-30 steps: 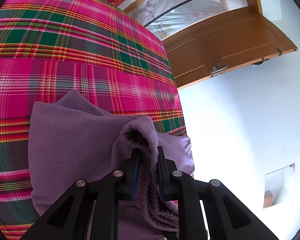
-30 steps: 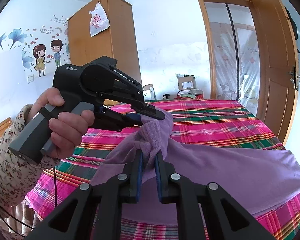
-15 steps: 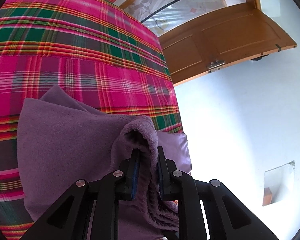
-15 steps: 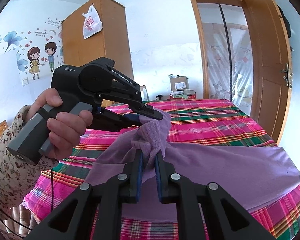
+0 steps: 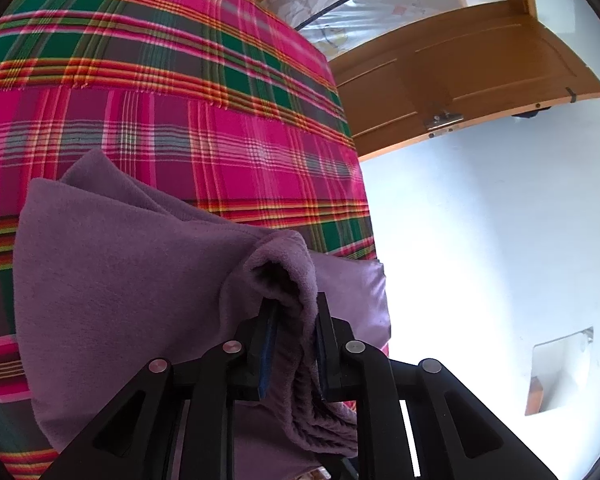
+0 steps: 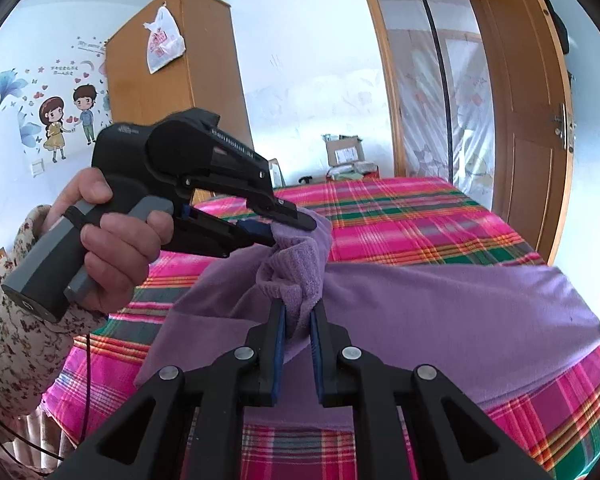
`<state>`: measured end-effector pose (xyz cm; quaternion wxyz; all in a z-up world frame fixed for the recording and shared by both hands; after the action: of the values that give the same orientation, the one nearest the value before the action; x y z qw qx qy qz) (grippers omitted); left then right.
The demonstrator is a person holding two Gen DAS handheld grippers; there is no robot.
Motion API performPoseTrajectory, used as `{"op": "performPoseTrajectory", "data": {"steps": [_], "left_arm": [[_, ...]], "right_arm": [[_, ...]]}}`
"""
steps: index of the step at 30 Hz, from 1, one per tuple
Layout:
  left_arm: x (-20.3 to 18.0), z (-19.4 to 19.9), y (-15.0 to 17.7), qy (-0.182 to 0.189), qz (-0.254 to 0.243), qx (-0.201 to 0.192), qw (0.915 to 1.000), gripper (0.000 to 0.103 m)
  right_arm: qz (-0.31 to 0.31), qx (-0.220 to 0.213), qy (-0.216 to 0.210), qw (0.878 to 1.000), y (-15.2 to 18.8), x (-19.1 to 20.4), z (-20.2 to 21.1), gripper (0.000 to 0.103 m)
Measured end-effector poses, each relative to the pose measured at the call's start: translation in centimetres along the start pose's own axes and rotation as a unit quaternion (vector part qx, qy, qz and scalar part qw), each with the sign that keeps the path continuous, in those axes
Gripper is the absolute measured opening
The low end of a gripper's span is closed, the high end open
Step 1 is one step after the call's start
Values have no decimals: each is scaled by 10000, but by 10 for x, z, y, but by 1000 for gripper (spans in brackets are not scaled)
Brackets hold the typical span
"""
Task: Fold clothes
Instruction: 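Lay the held waistband over the bundle and open both tools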
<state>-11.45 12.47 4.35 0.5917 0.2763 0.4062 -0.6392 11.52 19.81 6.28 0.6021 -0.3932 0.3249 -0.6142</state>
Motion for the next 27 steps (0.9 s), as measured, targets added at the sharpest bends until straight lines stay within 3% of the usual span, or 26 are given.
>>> {"op": "performPoseTrajectory", "data": {"steps": [14,17,27], "left_arm": [[7,-23,0,-119,113,150,9998,23],[7,-26,0,-102,149,150,9997,36],[5,-11,5,188,162,-168,9996,45]], "right_arm": [[-280,333,56,9990,18,-15,-13,14],[-322,379,48,9988,20,-17,-14,14],[-456,586,46,9972,29,-25,-16,15]]}}
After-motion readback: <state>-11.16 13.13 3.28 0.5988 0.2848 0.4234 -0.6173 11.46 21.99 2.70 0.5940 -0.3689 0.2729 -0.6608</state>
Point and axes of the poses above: each gripper's, at about its wrist camera, not at the fingertips, and z roughly against the way its jaws point, x to its left, y to its underside, the point moved 2 cm from there along -z, roughly the way its jaws point, and after that the axes turned 7 degrees about y, right-handed, at the moved point
